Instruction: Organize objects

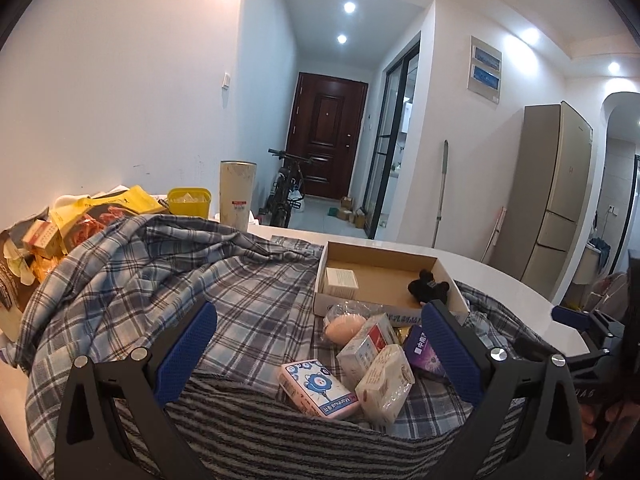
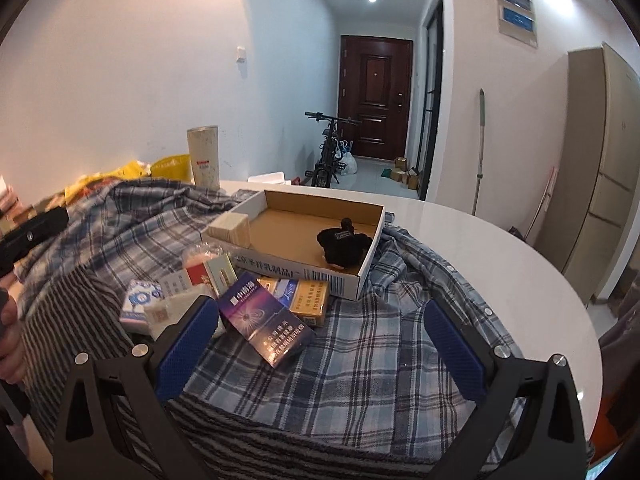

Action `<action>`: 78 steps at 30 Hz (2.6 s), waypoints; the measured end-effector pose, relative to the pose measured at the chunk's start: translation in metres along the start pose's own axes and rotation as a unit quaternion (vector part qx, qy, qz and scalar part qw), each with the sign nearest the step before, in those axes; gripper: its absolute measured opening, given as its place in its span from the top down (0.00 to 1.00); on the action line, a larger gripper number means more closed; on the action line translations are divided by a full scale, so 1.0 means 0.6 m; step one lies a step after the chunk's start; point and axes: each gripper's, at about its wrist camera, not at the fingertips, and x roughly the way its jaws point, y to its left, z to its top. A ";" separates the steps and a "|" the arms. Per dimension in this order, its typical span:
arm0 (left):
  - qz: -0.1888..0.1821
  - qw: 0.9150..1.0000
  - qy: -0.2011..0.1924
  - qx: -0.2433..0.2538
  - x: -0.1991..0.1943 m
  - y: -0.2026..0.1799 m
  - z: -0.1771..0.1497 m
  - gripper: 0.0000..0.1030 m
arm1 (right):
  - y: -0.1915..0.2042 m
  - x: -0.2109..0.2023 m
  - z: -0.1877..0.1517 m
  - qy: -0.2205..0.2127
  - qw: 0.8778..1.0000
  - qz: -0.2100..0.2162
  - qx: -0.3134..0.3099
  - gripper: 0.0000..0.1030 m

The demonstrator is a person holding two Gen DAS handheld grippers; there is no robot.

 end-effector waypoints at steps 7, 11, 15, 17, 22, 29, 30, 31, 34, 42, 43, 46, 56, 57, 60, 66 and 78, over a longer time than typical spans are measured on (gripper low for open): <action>-0.001 1.000 0.003 0.015 0.019 -0.010 -0.006 0.00 | 0.041 0.055 -0.004 0.052 0.993 0.042 -0.093 0.12; -0.002 1.000 0.005 0.021 0.028 -0.015 -0.008 0.00 | 0.067 0.096 -0.010 0.082 0.983 0.048 -0.157 0.17; -0.007 1.000 0.018 0.018 0.043 -0.013 -0.012 0.00 | 0.079 0.133 -0.015 0.113 0.975 0.055 -0.182 0.18; -0.010 1.000 0.021 0.015 0.046 -0.011 -0.013 0.00 | 0.083 0.149 -0.018 0.127 0.972 0.059 -0.187 0.19; -0.013 1.000 0.022 0.012 0.047 -0.010 -0.012 0.00 | 0.086 0.181 -0.027 0.160 0.968 0.040 -0.192 0.20; -0.008 0.999 0.012 0.031 0.041 -0.021 -0.013 0.00 | 0.077 0.198 -0.033 0.180 0.966 0.047 -0.180 0.37; -0.007 0.999 0.012 0.031 0.041 -0.022 -0.013 0.00 | 0.077 0.195 -0.034 0.178 0.966 0.047 -0.181 0.41; -0.007 0.999 0.011 0.031 0.040 -0.022 -0.013 0.00 | 0.077 0.191 -0.033 0.175 0.967 0.046 -0.181 0.42; -0.004 0.999 0.008 0.032 0.036 -0.023 -0.013 0.00 | 0.076 0.178 -0.026 0.160 0.970 0.043 -0.177 0.46; -0.001 0.998 0.010 0.054 0.019 -0.034 -0.017 0.00 | 0.045 0.112 -0.010 0.124 0.986 0.049 -0.104 0.48; -0.003 0.998 0.014 0.059 0.018 -0.036 -0.019 0.00 | 0.038 0.102 -0.010 0.120 0.987 0.052 -0.089 0.49; -0.016 0.997 0.032 0.065 0.020 -0.040 -0.023 0.00 | 0.023 0.079 -0.010 0.111 0.990 0.054 -0.064 0.49; -0.069 0.983 0.135 0.100 0.063 -0.077 -0.051 0.00 | -0.015 0.050 -0.033 0.114 0.992 0.063 -0.005 0.50; -0.070 0.982 0.137 0.107 0.064 -0.083 -0.053 0.00 | -0.015 0.053 -0.037 0.120 0.991 0.062 -0.002 0.50; -0.071 0.981 0.137 0.118 0.062 -0.093 -0.055 0.00 | -0.018 0.060 -0.051 0.137 0.988 0.070 0.007 0.50; -0.074 0.981 0.137 0.118 0.065 -0.104 -0.052 0.00 | -0.032 0.080 -0.072 0.171 0.981 0.090 0.034 0.49; -0.076 0.981 0.137 0.118 0.069 -0.108 -0.046 0.00 | -0.013 0.128 -0.051 0.196 0.977 0.083 -0.010 0.42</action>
